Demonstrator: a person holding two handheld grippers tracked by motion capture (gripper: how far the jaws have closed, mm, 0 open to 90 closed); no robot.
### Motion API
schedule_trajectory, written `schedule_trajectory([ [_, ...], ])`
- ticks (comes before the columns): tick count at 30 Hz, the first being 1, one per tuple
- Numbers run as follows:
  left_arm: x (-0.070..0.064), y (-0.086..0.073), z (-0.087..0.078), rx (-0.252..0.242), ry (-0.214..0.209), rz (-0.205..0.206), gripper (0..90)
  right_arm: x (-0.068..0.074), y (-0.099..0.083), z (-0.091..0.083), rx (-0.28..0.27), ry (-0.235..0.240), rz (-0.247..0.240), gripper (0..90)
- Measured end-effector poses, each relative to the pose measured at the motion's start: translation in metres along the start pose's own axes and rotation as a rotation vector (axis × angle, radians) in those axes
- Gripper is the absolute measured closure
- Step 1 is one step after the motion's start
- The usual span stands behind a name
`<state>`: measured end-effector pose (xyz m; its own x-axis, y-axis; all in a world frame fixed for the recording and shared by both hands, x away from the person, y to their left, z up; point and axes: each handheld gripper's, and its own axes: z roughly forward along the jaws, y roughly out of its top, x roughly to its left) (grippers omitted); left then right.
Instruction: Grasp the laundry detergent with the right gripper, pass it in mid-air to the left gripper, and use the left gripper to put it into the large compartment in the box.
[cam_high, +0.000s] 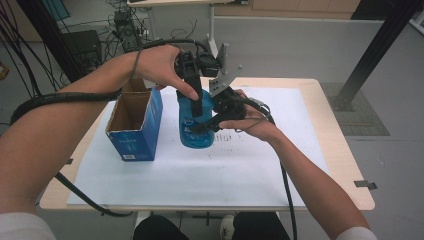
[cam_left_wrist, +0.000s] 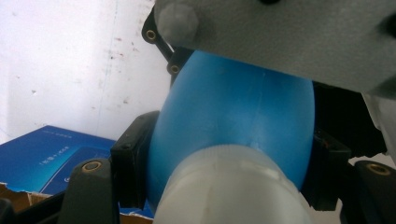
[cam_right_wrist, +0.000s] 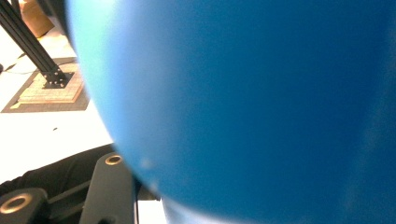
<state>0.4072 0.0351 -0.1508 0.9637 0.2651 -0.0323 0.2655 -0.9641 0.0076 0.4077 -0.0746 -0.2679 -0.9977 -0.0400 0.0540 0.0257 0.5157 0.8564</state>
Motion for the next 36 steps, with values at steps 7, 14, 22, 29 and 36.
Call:
schedule_trajectory([
  [7,-0.0011,0.0002,-0.0009,-0.007,0.007,0.010,33.6,0.0000,0.0001,-0.0004,-0.004,0.003,-0.006,43.9],
  [14,-0.0026,0.0015,-0.0007,0.002,0.016,0.017,34.0,0.0001,0.0003,-0.0003,-0.007,-0.001,-0.013,43.9],
  [22,-0.0015,0.0015,0.0009,0.008,0.013,0.020,34.1,-0.0006,-0.0008,0.0007,-0.002,-0.005,-0.016,43.9],
  [29,-0.0012,0.0022,0.0009,0.010,0.017,0.019,34.1,-0.0013,-0.0010,0.0004,-0.004,-0.006,-0.013,43.8],
  [36,-0.0015,0.0024,0.0019,0.015,0.021,0.016,34.1,-0.0011,-0.0015,0.0013,0.000,-0.008,-0.011,43.8],
])
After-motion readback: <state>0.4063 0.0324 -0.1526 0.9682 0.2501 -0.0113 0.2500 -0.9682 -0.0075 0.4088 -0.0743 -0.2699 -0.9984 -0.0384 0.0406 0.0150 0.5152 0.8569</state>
